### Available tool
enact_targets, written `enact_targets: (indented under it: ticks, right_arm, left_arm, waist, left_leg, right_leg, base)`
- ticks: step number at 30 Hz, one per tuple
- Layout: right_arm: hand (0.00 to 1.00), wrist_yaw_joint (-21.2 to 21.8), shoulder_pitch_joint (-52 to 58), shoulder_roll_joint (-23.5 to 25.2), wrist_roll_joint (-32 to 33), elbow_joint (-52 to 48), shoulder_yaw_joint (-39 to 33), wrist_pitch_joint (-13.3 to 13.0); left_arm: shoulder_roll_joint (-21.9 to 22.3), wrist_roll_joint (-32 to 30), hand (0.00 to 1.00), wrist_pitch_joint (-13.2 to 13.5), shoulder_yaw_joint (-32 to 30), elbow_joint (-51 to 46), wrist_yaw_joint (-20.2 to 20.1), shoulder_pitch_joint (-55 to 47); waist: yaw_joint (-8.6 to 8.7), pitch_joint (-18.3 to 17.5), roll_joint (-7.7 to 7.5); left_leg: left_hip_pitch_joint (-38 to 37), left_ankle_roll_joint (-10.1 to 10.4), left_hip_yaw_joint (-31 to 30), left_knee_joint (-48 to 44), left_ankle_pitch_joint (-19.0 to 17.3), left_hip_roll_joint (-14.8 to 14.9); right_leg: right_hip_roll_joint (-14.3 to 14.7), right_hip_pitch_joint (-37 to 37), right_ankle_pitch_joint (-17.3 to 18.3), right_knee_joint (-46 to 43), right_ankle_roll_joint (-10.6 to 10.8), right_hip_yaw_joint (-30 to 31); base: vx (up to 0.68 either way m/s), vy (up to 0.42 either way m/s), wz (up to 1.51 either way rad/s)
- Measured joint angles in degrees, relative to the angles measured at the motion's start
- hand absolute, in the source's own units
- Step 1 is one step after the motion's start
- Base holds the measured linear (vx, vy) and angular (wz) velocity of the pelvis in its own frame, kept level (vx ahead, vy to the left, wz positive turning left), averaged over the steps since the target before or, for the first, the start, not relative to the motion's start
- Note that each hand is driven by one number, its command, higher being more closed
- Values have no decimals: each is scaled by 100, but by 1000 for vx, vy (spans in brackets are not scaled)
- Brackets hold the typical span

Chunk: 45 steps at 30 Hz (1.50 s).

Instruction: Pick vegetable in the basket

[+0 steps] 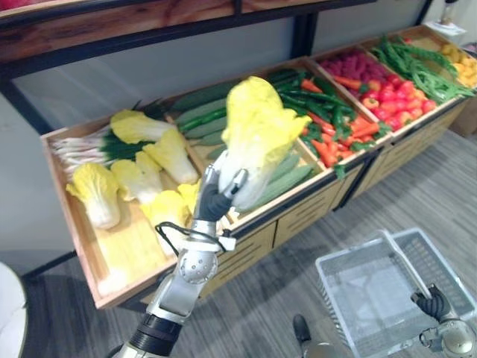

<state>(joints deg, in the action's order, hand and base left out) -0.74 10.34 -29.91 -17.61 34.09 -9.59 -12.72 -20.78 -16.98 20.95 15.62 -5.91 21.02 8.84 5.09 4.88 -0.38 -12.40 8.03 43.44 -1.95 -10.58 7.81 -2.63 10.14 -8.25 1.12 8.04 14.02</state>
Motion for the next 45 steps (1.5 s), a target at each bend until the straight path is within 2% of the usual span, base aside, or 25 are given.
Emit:
enact_targets:
  ticks: [7, 11, 14, 18, 26, 29, 34, 37, 41, 45]
  right_arm:
    - [100, 332, -5, -597, -55, -873, 768, -50]
    - [100, 389, -144, -1202, -48, -1625, 986, -102]
    - [100, 390, -381, -1602, -40, -2022, 1289, -245]
    - [100, 509, -894, -1994, 29, -2273, 1750, -325]
    - [100, 749, -1432, -2655, 543, -2764, 2442, -438]
    - [100, 892, -1694, -2857, 667, -2952, 2884, -512]
    - [100, 1024, -1763, -3035, 759, -3238, 3162, -623]
    - [100, 1221, -1829, -3208, 944, -3369, 3284, -636]
    - [100, 1280, -1834, -3351, 1206, -3482, 3284, -639]
    - [100, 1418, -1835, -3496, 1451, -3727, 3290, -648]
  left_arm:
    - [-665, 129, 100, 162, 997, -86, -669, 83]
    - [-857, 818, 100, 372, 1741, -507, -1114, 540]
    - [-923, 1218, 100, 531, 2171, -548, -1392, 979]
    - [-1011, 1411, 100, 603, 2814, -560, -1759, 1311]
    - [-1134, 1459, 100, 623, 3715, -480, -2255, 1648]
    - [-1155, 1435, 100, 641, 3881, -249, -2372, 1686]
    - [-1165, 1327, 100, 640, 3977, 236, -2387, 1688]
    - [-1134, 1080, 100, 637, 3984, 573, -2410, 1692]
    - [-1070, 647, 100, 627, 3971, 1165, -2417, 1687]
    - [-928, 206, 100, 596, 3838, 1739, -2416, 1688]
  waist:
    - [80, -3, 2]
    - [76, -8, 13]
    - [103, -29, 48]
    - [207, -89, 144]
    - [301, -93, 195]
    - [368, -96, 200]
    - [431, -100, 214]
    - [437, -101, 216]
    - [444, -101, 216]
    - [515, -102, 217]
  left_leg:
    - [-321, 177, 900, -59, -169, -33]
    - [-361, 278, 1532, -463, -436, 108]
    - [-475, 375, 1901, -644, -516, 200]
    - [-497, 462, 2240, -840, -587, 317]
    - [-621, 520, 2864, -1029, -622, 375]
    - [-688, 553, 3059, -1051, -641, 358]
    - [-685, 575, 3171, -1137, -654, 382]
    - [-676, 575, 3199, -1177, -654, 390]
    - [-678, 580, 3209, -1217, -660, 399]
    - [-674, 582, 3212, -1229, -661, 415]
  right_leg:
    - [287, 90, -131, -40, 58, 757]
    - [526, 244, -222, -103, 84, 1267]
    - [703, 265, -256, -138, 76, 1499]
    - [890, 361, -262, -174, 72, 1751]
    - [1132, 449, -385, -184, 60, 2134]
    - [1212, 453, -389, -184, 68, 2303]
    - [1283, 508, -438, -178, 65, 2403]
    - [1288, 528, -460, -177, 67, 2416]
    - [1287, 529, -475, -177, 80, 2415]
    - [1286, 533, -481, -176, 77, 2401]
  base:
    - [-33, -42, -57]
    - [-17, -62, -69]
    - [22, -36, -54]
    - [37, -7, -37]
    - [39, -13, -31]
    - [17, -20, -30]
    - [32, -37, -16]
    - [36, -51, -5]
    - [30, -50, -2]
    - [36, -40, 1]
